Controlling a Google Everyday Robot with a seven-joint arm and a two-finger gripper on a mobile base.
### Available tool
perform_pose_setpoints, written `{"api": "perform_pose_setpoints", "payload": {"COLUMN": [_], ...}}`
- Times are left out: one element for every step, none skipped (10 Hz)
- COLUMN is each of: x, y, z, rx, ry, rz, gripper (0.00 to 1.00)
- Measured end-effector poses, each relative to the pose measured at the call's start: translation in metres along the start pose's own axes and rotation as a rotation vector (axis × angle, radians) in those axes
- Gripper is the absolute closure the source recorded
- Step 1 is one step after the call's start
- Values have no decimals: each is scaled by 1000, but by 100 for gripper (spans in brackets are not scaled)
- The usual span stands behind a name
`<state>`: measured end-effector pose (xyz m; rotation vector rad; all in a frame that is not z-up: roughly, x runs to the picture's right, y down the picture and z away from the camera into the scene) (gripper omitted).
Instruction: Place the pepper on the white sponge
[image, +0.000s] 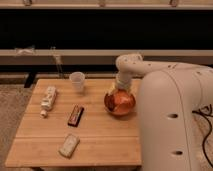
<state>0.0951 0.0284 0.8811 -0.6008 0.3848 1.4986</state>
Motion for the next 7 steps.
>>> {"api": "perform_pose_setpoints", "payload": {"x": [-2,-4,-3,-2,0,1,2], "y": [-2,-1,2,4,5,6,7], "z": [-11,-20,-34,-43,-53,-58,-57], "rx": [-3,-8,-12,-16,-17,-17,-16], "ry": [-17,-27,-34,-39,-40,-39,-34], "rz": [-8,-18,-41,-58,-68,-70,-72], "gripper": [20,20,20,20,20,20,20]}}
